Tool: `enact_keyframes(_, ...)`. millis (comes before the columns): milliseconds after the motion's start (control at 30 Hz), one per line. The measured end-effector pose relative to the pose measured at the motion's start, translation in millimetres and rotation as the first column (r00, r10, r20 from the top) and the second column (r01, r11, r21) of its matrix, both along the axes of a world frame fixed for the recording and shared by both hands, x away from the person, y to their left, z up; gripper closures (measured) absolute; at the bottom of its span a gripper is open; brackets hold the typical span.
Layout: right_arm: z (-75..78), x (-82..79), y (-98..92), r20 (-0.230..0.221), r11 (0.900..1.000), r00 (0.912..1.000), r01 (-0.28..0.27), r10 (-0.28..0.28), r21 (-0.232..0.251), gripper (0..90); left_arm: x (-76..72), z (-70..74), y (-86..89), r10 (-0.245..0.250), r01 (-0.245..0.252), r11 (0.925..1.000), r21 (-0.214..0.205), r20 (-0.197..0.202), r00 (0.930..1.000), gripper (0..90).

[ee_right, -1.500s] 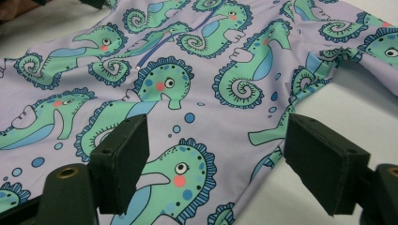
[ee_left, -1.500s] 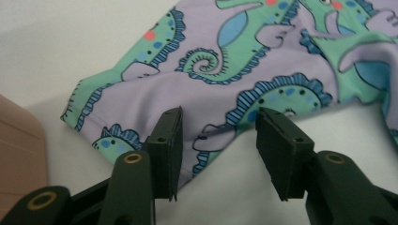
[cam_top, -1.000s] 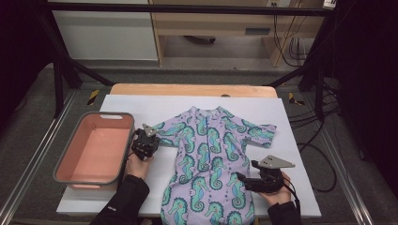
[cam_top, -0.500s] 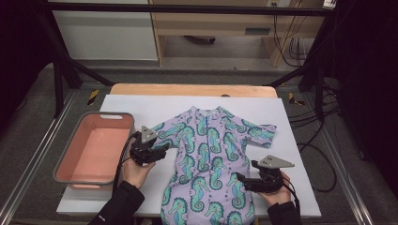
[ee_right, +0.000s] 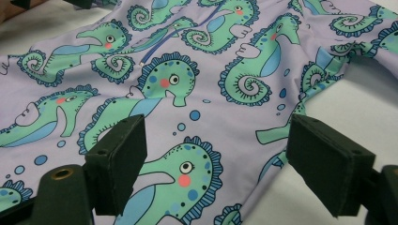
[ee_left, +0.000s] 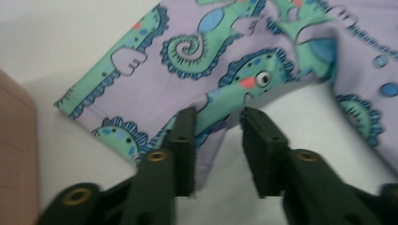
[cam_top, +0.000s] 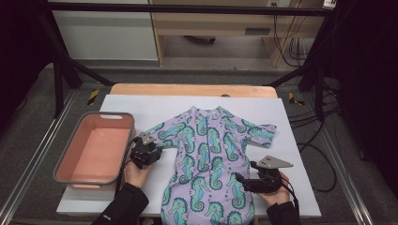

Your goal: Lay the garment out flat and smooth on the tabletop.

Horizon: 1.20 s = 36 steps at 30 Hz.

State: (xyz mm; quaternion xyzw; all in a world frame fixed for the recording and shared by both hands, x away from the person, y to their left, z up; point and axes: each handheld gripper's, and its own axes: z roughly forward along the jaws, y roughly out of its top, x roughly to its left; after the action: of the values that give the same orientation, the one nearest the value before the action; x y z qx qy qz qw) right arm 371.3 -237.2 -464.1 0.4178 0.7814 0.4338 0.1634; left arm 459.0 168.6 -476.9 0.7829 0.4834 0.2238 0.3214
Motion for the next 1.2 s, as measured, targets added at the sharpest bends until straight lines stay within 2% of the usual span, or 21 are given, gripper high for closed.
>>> enact_keyframes(133, -0.2, 0.1, -0.1, -0.001, 1.0, 1.0, -0.001, 0.001, 0.002, 22.0, -1.8, 0.2, -2.0, 0.009, -0.009, 0.999, 0.043, 0.014, 0.9999, 81.5)
enact_keyframes(200, -0.1, -0.2, -0.2, -0.003, 1.0, 1.0, 0.0, 0.0, 0.003, 22.2, -3.1, 1.1, -2.7, 0.009, -0.01, 0.9986, 0.051, 0.012, 0.9999, 86.3)
enact_keyframes(300, -0.1, -0.3, -0.8, -0.002, 1.0, 1.0, 0.001, -0.001, 0.005, 22.2, -8.3, 4.3, -6.0, 0.025, -0.029, 0.9928, 0.116, 0.035, 0.9991, 87.6)
enact_keyframes(367, -0.2, -0.3, -1.7, -0.007, 0.9999, 1.0, 0.003, -0.003, 0.013, 21.9, -11.5, 7.4, -7.2, 0.034, -0.04, 0.9886, 0.145, 0.049, 0.9982, 87.8)
enact_keyframes(400, -0.5, -0.1, -2.1, -0.006, 0.9999, 1.0, 0.004, -0.004, 0.016, 21.7, -12.3, 8.5, -7.3, 0.034, -0.04, 0.9889, 0.143, 0.046, 0.9984, 87.7)
enact_keyframes(500, -1.0, 0.1, -2.6, -0.014, 0.9997, 0.9998, 0.011, -0.011, 0.023, 20.3, -15.0, 9.0, -8.7, 0.018, -0.024, 0.9917, 0.127, 0.046, 0.9988, 85.0)
enact_keyframes(567, -2.0, 0.7, -2.7, -0.013, 0.9997, 0.9999, 0.011, -0.01, 0.024, 19.5, -16.2, 10.1, -10.0, 0.01, -0.014, 0.9945, 0.104, 0.04, 0.9992, 76.2)
enact_keyframes(633, -3.1, 1.5, -3.1, -0.02, 0.9996, 0.9998, 0.009, -0.009, 0.028, 18.0, -18.5, 12.5, -11.4, -0.022, 0.019, 0.9968, 0.077, 0.046, 0.9987, 69.2)
enact_keyframes(733, -4.3, 2.2, -3.8, -0.024, 0.9991, 0.9997, 0.01, -0.009, 0.041, 16.3, -21.9, 18.1, -14.2, -0.072, 0.07, 0.9968, 0.037, 0.055, 0.9959, 55.2)
enact_keyframes(767, -4.5, 2.4, -3.7, -0.025, 0.9989, 0.9996, 0.012, -0.011, 0.046, 15.5, -23.2, 20.4, -15.0, -0.092, 0.092, 0.9957, 0.01, 0.058, 0.994, 50.1)
enact_keyframes(867, -5.2, 2.7, -4.6, -0.022, 0.9988, 0.9998, 0.005, -0.004, 0.048, 12.7, -24.6, 23.4, -17.2, -0.134, 0.137, 0.9891, -0.053, 0.058, 0.9892, 38.4)
enact_keyframes(933, -5.5, 2.6, -5.4, -0.021, 0.9985, 0.9998, 0.004, -0.003, 0.054, 11.4, -25.1, 24.4, -19.2, -0.15, 0.155, 0.9852, -0.073, 0.068, 0.9863, 30.9)
enact_keyframes(1067, -6.4, 2.5, -6.2, -0.023, 0.9985, 0.9997, -0.002, 0.003, 0.055, 7.9, -25.2, 26.8, -20.9, -0.183, 0.19, 0.975, -0.115, 0.068, 0.9807, 20.5)
enact_keyframes(1200, -7.6, 2.8, -7.1, -0.023, 0.9983, 0.9996, -0.015, 0.017, 0.057, 5.9, -25.4, 31.3, -21.5, -0.219, 0.229, 0.9594, -0.165, 0.076, 0.9728, 15.0)
